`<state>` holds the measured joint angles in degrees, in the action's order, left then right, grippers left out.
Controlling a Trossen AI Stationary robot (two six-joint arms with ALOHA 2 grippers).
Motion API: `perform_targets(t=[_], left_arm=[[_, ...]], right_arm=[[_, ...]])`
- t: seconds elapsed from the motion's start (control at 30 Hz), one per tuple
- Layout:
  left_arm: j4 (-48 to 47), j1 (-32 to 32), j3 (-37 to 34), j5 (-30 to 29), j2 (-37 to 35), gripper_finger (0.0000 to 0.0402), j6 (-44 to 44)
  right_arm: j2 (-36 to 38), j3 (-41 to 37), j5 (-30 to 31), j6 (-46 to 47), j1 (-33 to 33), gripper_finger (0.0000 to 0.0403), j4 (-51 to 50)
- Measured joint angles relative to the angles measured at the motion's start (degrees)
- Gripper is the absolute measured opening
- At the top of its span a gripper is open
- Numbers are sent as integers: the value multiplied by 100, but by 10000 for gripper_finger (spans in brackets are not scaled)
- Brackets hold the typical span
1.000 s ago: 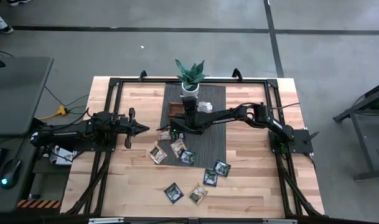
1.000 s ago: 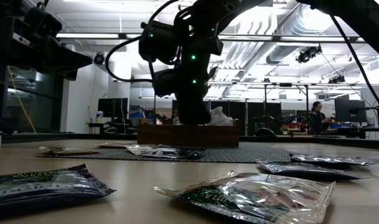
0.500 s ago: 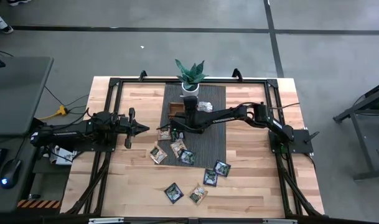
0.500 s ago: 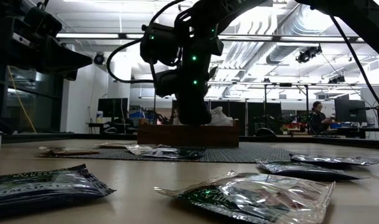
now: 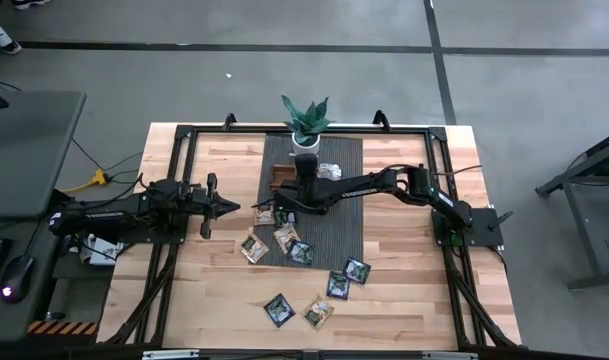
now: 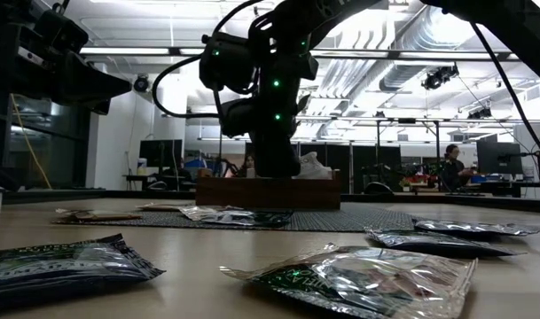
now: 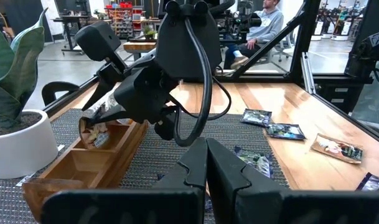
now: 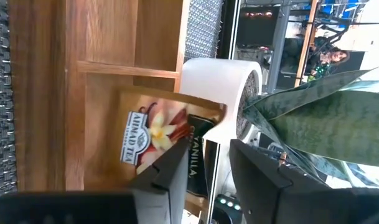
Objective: Pick & Place Tea
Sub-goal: Put the brown tea bag into the middle section of the wooden organizer, then put the purple tea bag into the left section of the wooden organizer
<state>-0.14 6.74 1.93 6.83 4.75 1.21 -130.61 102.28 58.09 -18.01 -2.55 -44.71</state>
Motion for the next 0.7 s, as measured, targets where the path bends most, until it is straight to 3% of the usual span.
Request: perform_targets(t=[0.33, 0.7], left_arm=[[0, 1, -1, 0, -1, 1, 0], [-1, 2, -2, 0, -1, 1, 0]], right_arm=[[0, -1, 1, -39, 4, 136, 94], [134, 9, 307, -29, 183, 191, 285]])
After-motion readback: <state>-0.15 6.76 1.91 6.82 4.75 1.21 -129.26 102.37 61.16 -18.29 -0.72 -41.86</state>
